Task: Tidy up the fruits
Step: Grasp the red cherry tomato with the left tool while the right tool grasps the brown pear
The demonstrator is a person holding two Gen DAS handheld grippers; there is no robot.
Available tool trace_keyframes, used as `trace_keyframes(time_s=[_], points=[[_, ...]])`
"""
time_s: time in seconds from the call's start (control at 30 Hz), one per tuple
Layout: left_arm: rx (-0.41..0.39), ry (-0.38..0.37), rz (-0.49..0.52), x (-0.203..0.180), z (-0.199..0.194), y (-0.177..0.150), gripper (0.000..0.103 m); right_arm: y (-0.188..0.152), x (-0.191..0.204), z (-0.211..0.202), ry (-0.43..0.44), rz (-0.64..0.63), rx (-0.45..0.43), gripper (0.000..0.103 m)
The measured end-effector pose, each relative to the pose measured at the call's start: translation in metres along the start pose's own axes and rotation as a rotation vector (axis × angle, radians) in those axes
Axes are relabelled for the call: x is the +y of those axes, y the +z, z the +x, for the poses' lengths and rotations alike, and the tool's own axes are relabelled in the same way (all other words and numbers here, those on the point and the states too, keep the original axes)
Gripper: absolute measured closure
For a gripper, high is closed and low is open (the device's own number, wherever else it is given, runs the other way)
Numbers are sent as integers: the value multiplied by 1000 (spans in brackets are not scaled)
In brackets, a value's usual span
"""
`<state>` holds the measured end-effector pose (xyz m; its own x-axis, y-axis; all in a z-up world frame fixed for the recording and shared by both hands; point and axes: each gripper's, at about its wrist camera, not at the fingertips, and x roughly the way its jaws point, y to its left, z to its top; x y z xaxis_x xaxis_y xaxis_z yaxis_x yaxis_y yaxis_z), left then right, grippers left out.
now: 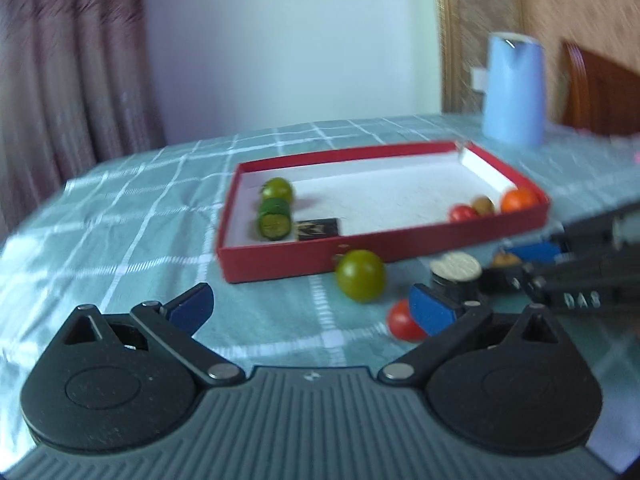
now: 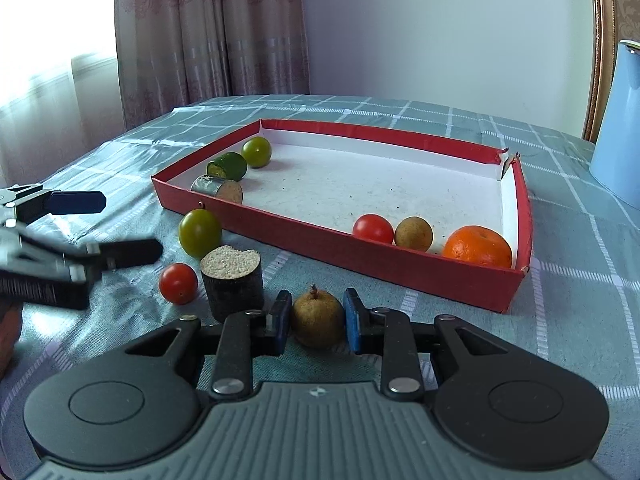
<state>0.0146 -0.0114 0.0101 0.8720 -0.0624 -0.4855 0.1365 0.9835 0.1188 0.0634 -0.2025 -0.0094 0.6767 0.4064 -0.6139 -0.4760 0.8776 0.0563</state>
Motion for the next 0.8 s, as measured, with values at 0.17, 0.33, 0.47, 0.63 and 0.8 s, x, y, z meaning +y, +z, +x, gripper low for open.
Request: trace_keyframes(time_s=[0.17,0.33,0.47,0.63,0.8], points=[[29,-32,136,-27,7,-2,14,0,1,1,-5,-6,0,76],[50,-66,191,-42,15,-5,29,0,1,1,-6,-8,-1,76],[48,-122,187,-41,16,-6,45,-1,1,1,-7,-10,-1,76],[63,-218,164,-36,17,-4,57,-1,1,1,-8,-12,-1,76],[102,-290,64,-20,26,-1,58,-1,2,1,-7,-9,-2,76]])
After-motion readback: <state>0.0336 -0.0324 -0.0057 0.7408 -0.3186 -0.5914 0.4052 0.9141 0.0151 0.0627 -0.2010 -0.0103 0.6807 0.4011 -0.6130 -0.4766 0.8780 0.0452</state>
